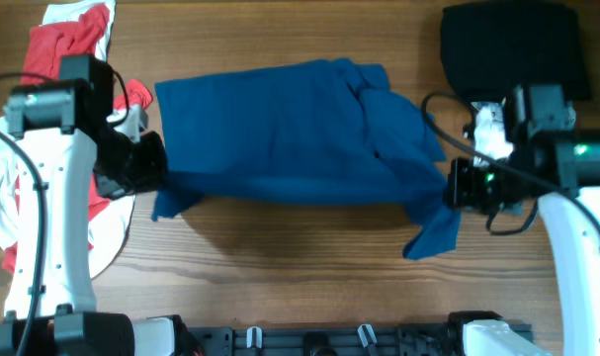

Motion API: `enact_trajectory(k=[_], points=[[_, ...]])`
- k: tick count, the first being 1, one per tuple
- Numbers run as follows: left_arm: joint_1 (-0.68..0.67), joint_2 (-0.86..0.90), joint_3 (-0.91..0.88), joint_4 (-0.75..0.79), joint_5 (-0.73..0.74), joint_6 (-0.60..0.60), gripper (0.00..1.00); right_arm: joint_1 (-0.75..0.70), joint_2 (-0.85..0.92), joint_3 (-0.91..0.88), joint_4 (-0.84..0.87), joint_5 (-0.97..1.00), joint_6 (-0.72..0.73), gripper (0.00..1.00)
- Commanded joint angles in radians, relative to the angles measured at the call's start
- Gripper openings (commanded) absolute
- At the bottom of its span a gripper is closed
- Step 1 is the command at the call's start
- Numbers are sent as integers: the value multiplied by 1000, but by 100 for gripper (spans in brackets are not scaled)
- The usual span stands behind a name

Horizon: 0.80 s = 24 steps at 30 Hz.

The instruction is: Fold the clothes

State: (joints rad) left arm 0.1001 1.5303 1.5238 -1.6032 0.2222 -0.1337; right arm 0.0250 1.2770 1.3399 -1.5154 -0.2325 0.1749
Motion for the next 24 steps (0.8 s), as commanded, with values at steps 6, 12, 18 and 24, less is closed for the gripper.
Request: enact_trajectory(k=[6,12,18,24], points=[[7,-18,-283,146,114,-190,4,-6,-42,-358,147,-56,248,4],[7,-18,-390,198,109,-215,4,-6,-42,-448,182,-61,255,4],[6,-18,-394,189,95,-215,4,-6,-42,-450,188,-59,244,4],[7,-18,-394,108,71,-210,4,-7,-42,-450,190,-89,216,56]])
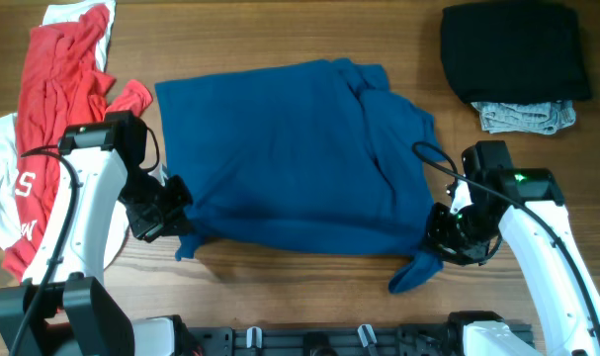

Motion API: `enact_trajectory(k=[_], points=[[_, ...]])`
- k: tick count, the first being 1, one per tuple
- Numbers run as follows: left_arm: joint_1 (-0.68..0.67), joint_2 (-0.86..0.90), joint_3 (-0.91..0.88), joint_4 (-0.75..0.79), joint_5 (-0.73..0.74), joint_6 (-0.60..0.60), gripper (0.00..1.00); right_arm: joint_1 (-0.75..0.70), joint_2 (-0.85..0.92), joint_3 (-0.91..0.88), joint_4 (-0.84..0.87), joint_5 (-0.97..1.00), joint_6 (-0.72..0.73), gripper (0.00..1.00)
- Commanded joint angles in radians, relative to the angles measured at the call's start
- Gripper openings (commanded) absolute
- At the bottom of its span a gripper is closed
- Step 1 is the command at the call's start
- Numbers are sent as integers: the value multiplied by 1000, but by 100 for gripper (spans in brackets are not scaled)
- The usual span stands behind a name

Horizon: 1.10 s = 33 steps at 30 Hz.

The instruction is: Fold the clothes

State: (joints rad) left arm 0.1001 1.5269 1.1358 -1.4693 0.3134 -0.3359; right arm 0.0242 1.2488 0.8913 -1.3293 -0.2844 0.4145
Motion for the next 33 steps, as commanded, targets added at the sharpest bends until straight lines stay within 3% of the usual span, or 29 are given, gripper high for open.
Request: enact_trajectory(k=[1,9,10,12,13,15,17,24,29,33], points=[[7,-14,-6,-35,-23,0,4,-6,-14,-1,6,-39,-23,56],[7,-19,-6,-54,14,61,5,-6,-49,57,13,-53,-26,56],[6,-20,-6,-54,29,77,11,-6,-60,83,21,-53,-26,57],[6,-25,-6,-59,47,98,28,-6,-68,117,37,-53,-26,59],[6,-33,-6,-62,47,98,50,-6,-69,137,58,-53,-26,63],[3,-44,-6,-57,60,125,80,-6,-68,139,101,-48,-25,66],[-6,-55,-6,-16,61,146,99,-6,-55,139,196,-3,-26,68],[-7,-59,-6,311,30,150,99,-6,77,139,398,164,-71,69],[-7,-58,-6,413,-67,150,98,-6,235,127,340,120,-67,69],[-7,-54,-6,471,-69,161,97,-6,282,127,515,148,-77,71]])
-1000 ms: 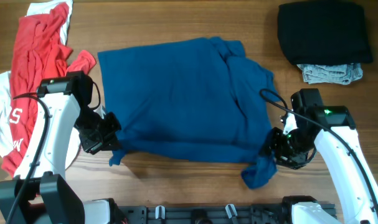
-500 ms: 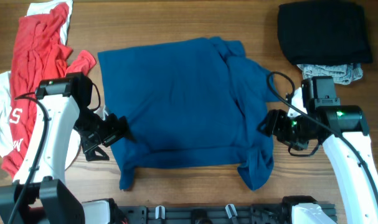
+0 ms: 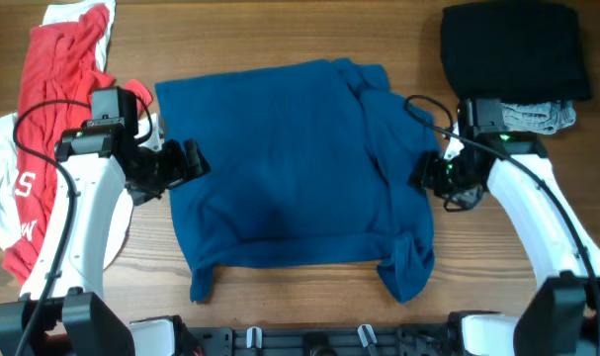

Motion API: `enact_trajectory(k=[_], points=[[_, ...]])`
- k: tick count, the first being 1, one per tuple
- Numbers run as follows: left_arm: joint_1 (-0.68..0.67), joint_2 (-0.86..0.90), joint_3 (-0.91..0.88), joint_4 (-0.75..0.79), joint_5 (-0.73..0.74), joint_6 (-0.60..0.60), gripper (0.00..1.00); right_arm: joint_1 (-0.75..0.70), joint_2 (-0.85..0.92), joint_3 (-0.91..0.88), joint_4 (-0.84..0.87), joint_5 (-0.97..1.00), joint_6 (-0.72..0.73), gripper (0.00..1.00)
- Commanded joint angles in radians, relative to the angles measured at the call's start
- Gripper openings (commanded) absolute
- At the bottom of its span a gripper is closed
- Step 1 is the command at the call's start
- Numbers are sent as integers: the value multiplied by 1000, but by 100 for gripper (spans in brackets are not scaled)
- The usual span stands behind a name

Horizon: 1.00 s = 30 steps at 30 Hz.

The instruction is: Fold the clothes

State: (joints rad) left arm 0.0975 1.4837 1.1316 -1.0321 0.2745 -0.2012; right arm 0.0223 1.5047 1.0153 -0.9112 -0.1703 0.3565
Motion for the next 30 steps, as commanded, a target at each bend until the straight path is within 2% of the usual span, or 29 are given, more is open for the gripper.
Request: enact_trajectory(k=[1,6,10,12,21,25,28,29,30], points=[[-4,-10,-2,48,-31,40,97,-4,34,3,142,55,-14,72],[-4,-8,-2,80,-44,41,96,-58,112,3,327,159,-13,67],[-4,-8,-2,79,-44,41,95,-161,188,3,405,101,-21,52],[-4,-8,-2,80,-44,41,95,-189,225,3,451,21,-49,49],[-4,-8,-2,75,-44,40,94,-192,394,3,520,-192,-77,47],[-4,-8,-2,74,-44,40,94,-192,403,3,526,-286,-93,47],[-4,-8,-2,75,-44,40,93,-192,403,4,529,-342,-91,36],[-4,-8,-2,75,-44,40,94,-192,403,4,528,-357,-91,26],[-4,-8,-2,74,-44,40,94,-192,403,4,526,-358,-91,11]])
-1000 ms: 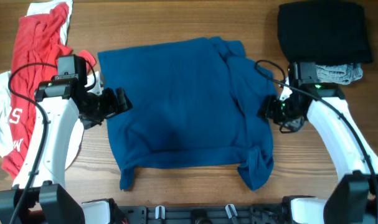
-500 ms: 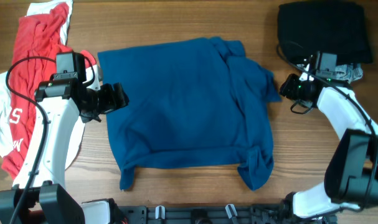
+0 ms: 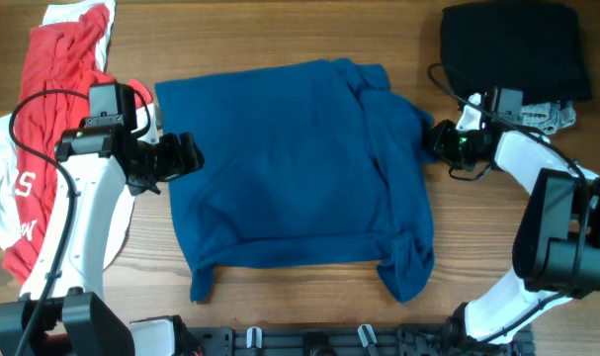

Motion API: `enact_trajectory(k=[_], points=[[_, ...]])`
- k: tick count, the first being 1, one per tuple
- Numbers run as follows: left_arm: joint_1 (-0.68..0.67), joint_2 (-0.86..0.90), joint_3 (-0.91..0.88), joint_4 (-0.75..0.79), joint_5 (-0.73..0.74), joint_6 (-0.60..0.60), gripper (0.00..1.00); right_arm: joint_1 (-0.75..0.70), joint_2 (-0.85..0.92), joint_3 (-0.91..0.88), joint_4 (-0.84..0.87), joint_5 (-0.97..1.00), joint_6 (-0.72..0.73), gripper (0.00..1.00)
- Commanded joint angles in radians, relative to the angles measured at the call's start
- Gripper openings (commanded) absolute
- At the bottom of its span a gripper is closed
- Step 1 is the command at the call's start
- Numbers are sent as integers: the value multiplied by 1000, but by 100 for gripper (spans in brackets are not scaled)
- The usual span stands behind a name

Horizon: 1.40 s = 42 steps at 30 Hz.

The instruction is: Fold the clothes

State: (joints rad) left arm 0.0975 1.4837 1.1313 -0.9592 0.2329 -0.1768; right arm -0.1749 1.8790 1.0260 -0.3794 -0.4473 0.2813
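Observation:
A blue shirt (image 3: 290,178) lies spread flat in the middle of the table, its lower corners crumpled at the front left and front right. My left gripper (image 3: 188,156) sits at the shirt's left edge, fingers apart and nothing between them. My right gripper (image 3: 436,139) is at the shirt's upper right edge, next to the bunched sleeve. Its fingers are dark against the cloth, and their state does not show.
A red and white pile of clothes (image 3: 57,69) lies along the left side under my left arm. A folded black garment (image 3: 512,44) sits on a grey one (image 3: 552,114) at the back right. A black rail (image 3: 309,341) runs along the front edge.
My right gripper has moved from the middle of the shirt's right edge back toward the upper right sleeve. The left gripper shifted slightly left. The shirt lies as before.
Both grippers first held the shirt's front corners, with the cloth bunched toward the back. Then they were nearer the front edge with those corners. After that the shirt lay spread flat, with both grippers off it at its sides. Now the right one is by the sleeve.

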Motion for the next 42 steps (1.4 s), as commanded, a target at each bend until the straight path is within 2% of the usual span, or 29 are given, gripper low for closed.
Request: enact_trajectory(k=[1,6,12,27,31,32,33,34,35,37,40,42], points=[[-4,-8,-2,2,-2,16,94,5,28,-6,-2,-80,-16,4],[-4,-8,-2,2,-2,16,93,-31,-42,36,-18,-66,-34,4],[-4,-8,-2,2,-2,16,93,-64,-162,264,-230,63,-114,4],[-4,-8,-2,2,-3,16,93,-64,-163,621,-435,248,-295,4],[-4,-8,-2,2,-3,16,93,-64,-162,646,-451,250,-308,6],[-4,-8,-2,2,-3,16,93,-64,-162,646,-460,250,-307,23],[-4,-8,-2,2,-3,16,93,-64,-162,646,-467,249,-307,55],[-4,-8,-2,2,-4,16,93,-64,-164,646,-480,248,-306,76],[-4,-8,-2,2,-11,16,93,-64,-169,646,-501,232,-303,87],[-4,-8,-2,2,-26,16,93,-64,-185,646,-549,191,-282,100],[-4,-8,-2,2,-25,16,95,-64,-237,646,-671,102,-223,100],[-4,-8,-2,2,-25,16,95,-64,-271,646,-818,76,-192,100]])
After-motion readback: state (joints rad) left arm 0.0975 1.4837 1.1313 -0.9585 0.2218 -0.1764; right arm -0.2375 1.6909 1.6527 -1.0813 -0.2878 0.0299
